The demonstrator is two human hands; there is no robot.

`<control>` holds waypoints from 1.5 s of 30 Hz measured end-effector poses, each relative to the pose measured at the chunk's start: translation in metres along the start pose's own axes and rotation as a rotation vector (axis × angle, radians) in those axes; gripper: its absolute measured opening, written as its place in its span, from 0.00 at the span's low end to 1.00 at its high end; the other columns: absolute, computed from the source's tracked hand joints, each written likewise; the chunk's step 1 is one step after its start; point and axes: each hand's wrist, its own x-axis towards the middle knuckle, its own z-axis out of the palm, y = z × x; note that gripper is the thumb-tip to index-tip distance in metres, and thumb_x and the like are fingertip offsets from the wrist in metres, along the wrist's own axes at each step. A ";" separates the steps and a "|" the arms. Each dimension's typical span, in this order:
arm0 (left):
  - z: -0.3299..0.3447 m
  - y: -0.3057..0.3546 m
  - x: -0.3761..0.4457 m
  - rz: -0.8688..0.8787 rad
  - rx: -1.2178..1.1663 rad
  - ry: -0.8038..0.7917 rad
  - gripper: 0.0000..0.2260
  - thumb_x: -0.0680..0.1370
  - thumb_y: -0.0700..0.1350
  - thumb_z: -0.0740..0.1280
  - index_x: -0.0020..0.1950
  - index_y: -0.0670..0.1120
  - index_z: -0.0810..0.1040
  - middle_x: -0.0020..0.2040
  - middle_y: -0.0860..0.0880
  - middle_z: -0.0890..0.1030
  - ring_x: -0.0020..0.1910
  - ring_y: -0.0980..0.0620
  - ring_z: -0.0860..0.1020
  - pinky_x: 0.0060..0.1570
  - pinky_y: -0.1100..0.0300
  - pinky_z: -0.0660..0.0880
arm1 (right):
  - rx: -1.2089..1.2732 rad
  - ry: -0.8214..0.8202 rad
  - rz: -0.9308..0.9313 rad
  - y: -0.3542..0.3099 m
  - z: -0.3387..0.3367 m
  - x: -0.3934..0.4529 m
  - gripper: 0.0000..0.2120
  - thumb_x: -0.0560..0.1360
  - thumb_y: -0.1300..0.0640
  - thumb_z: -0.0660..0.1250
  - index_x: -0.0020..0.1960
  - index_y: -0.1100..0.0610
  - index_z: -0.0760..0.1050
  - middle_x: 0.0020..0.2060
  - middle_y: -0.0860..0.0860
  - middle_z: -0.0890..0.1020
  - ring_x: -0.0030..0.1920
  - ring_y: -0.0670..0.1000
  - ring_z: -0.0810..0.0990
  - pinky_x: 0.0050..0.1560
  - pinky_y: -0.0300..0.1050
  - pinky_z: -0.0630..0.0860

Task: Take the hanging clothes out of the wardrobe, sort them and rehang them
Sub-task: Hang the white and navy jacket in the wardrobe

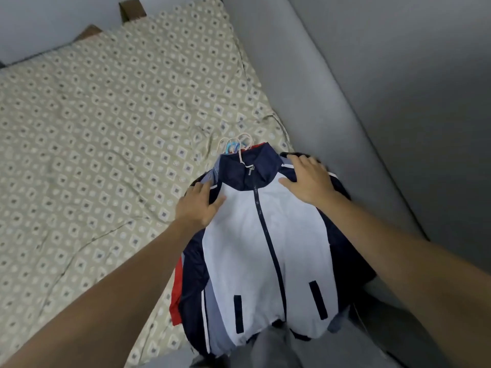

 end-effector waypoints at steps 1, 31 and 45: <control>0.007 -0.004 0.006 -0.018 -0.035 -0.034 0.32 0.83 0.67 0.56 0.82 0.52 0.60 0.78 0.48 0.67 0.77 0.44 0.64 0.69 0.42 0.69 | -0.014 -0.021 -0.007 0.003 0.006 0.006 0.31 0.78 0.38 0.67 0.76 0.52 0.68 0.64 0.55 0.77 0.65 0.62 0.73 0.64 0.58 0.69; -0.064 -0.031 -0.146 0.471 -0.413 0.027 0.23 0.81 0.69 0.57 0.39 0.52 0.66 0.38 0.54 0.73 0.41 0.56 0.73 0.43 0.49 0.69 | 0.409 0.252 0.246 -0.094 -0.101 -0.252 0.22 0.73 0.32 0.71 0.43 0.50 0.73 0.36 0.46 0.79 0.39 0.51 0.79 0.40 0.50 0.75; -0.161 0.061 -0.344 1.159 -0.290 0.249 0.22 0.83 0.67 0.54 0.38 0.53 0.61 0.34 0.53 0.69 0.39 0.55 0.71 0.36 0.54 0.65 | 0.296 0.738 0.461 -0.226 -0.154 -0.556 0.14 0.78 0.35 0.67 0.52 0.43 0.69 0.39 0.42 0.78 0.41 0.43 0.78 0.41 0.48 0.74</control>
